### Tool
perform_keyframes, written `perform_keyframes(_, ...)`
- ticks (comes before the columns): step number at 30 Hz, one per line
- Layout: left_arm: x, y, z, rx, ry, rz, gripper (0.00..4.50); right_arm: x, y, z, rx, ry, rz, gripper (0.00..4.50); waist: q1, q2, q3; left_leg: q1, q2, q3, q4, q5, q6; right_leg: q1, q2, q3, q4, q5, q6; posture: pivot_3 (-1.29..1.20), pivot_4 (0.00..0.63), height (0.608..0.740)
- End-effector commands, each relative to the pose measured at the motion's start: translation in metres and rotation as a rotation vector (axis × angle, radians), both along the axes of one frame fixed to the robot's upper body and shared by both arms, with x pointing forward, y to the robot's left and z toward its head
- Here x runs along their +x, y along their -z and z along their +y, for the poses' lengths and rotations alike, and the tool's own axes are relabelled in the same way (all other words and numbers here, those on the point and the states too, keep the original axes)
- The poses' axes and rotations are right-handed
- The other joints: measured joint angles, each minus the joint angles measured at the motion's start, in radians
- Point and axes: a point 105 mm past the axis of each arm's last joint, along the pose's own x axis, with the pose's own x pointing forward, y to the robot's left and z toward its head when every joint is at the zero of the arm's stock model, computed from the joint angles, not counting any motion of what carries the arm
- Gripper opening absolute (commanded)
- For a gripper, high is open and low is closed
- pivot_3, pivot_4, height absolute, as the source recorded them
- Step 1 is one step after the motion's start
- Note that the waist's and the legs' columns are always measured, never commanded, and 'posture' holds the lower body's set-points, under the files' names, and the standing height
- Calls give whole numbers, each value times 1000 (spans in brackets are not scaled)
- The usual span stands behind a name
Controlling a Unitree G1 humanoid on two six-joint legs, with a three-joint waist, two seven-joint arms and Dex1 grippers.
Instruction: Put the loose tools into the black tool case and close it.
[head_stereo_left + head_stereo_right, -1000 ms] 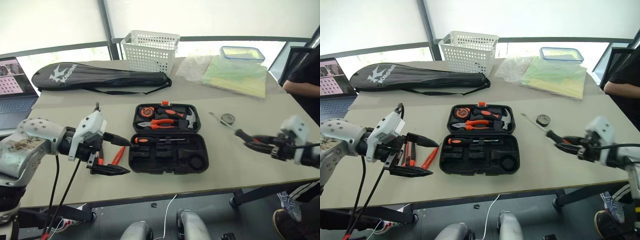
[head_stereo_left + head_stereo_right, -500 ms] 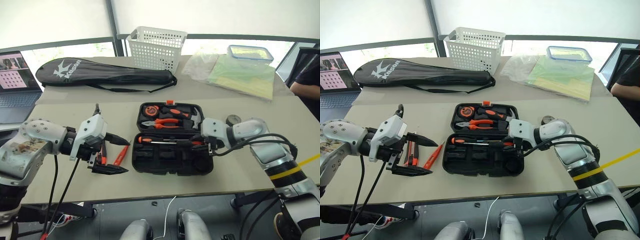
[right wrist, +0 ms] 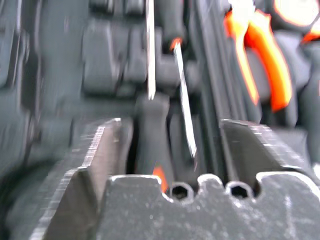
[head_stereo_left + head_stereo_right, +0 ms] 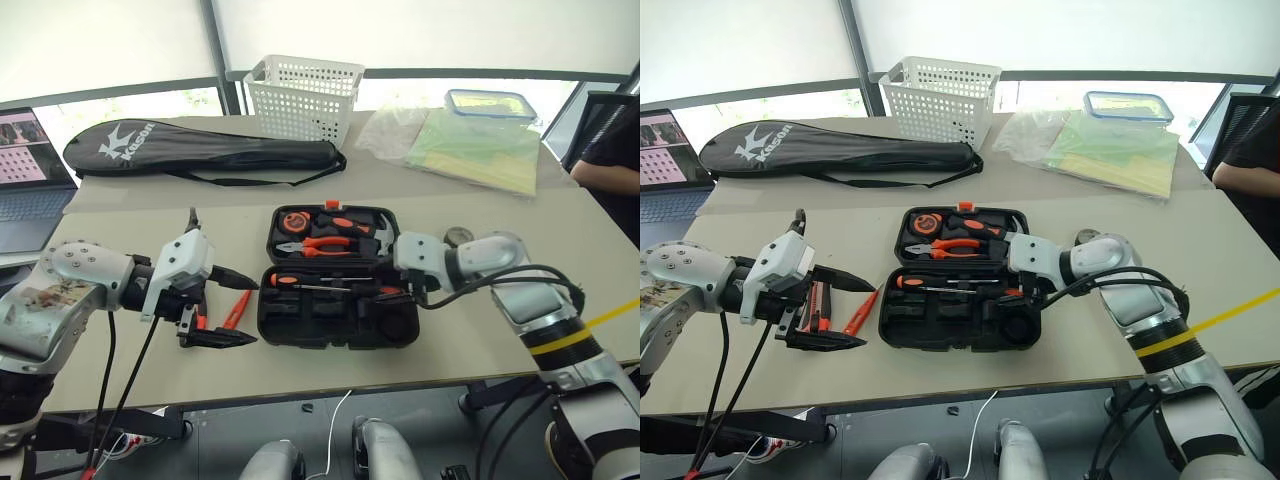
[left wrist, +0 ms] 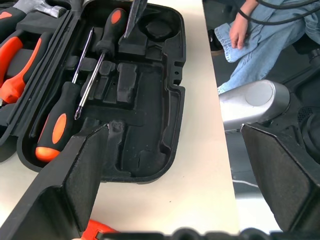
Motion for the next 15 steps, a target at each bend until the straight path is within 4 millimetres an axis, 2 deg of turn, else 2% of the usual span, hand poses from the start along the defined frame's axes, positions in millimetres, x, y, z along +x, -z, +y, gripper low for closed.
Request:
perform_keyframes(1, 2, -8, 0, -6, 6, -43, 4500, 1, -26, 6, 98, 16, -34, 4324, 2, 0, 0, 0, 0, 0, 0, 0, 0, 0, 0, 0, 0, 0, 0, 0, 150, 740)
perform_keyframes(4, 3, -8, -1, -6, 7, -45, 4500, -3, -22, 8, 103, 6, -10, 3601, 2, 0, 0, 0, 0, -1, 0, 0, 0, 0, 0, 0, 0, 0, 0, 0, 150, 740)
perform_keyframes(5, 4, -8, -1, -6, 7, -47, 4500, -5, -18, 9, 98, -1, -2, 3062, 2, 0, 0, 0, 0, -1, 0, 0, 0, 0, 0, 0, 0, 0, 0, 0, 150, 740)
perform_keyframes(13, 5, -8, -1, -6, 4, -52, 4500, -4, 6, 15, 29, 0, 16, 373, 0, 0, 0, 0, 0, 0, 0, 0, 0, 0, 1, 0, 1, 0, 0, 0, 150, 740)
perform_keyframes(14, 6, -8, -1, -6, 4, -53, 4500, -3, 9, 15, 19, 4, 21, 73, 0, 0, 0, 0, 0, 0, 0, 0, 0, -1, 1, 0, 2, 0, 0, 0, 150, 740)
perform_keyframes(15, 6, -8, -1, -6, 4, -53, 4500, -3, 13, 15, 8, 7, 32, 73, 1, 0, 0, 0, 0, 0, 0, 0, 0, -1, 0, 0, 2, 0, 0, 0, 150, 740)
